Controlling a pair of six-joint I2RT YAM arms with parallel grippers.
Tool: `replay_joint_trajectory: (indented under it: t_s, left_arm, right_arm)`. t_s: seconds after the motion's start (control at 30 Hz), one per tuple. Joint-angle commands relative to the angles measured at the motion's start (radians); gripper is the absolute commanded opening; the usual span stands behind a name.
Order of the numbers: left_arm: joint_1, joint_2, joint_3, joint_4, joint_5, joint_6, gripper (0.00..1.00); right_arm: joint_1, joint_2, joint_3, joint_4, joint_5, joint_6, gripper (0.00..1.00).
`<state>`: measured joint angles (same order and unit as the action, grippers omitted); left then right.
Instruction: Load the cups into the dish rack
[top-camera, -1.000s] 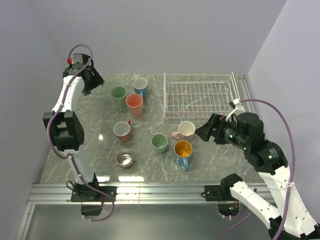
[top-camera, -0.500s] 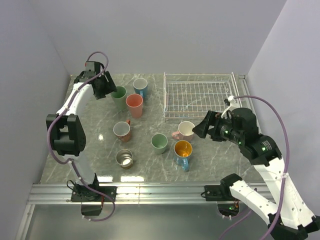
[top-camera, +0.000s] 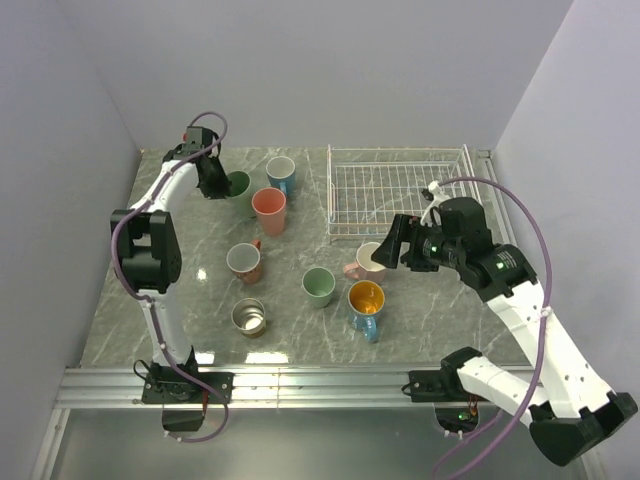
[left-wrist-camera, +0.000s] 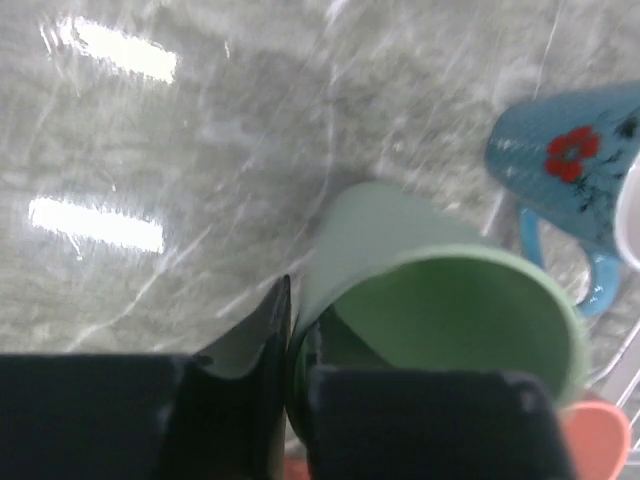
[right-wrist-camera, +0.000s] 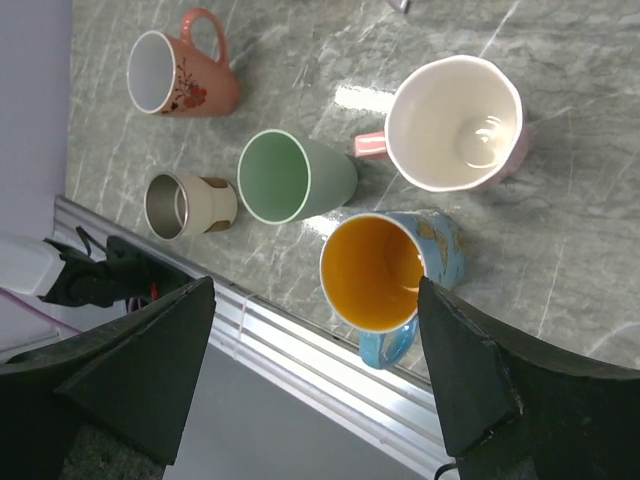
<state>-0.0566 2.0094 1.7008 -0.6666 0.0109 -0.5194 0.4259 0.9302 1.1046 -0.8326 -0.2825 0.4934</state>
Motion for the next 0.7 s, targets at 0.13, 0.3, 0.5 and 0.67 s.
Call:
replay_joint_trajectory:
  t_s: [0.13,0.3,0.5,0.67]
  left_arm:
    - [0.006,-0.04,0.12,-0.051,-0.053,-0.008,0.0]
    - [0.046,-0.162,0.082,-0.054,-0.058,-0.04,0.0]
    - [0.078,-0.303,0.046,-0.005,0.118,-0.068,0.0]
    - [0.109,-0.446,-0.122,0.261,0.442,-0.164,0.0]
  right_arm:
    - [0.005,0.067,0.083,0.105,-0.024,-0.027,0.87]
    - [0.005,0.113,0.159,0.118,-0.029,0.004,0.96]
    - [0.005,0.188,0.259,0.188,-0.118,0.095,1.0]
    - [0.002,0.286,0.296,0.367,-0.277,0.209,1.0]
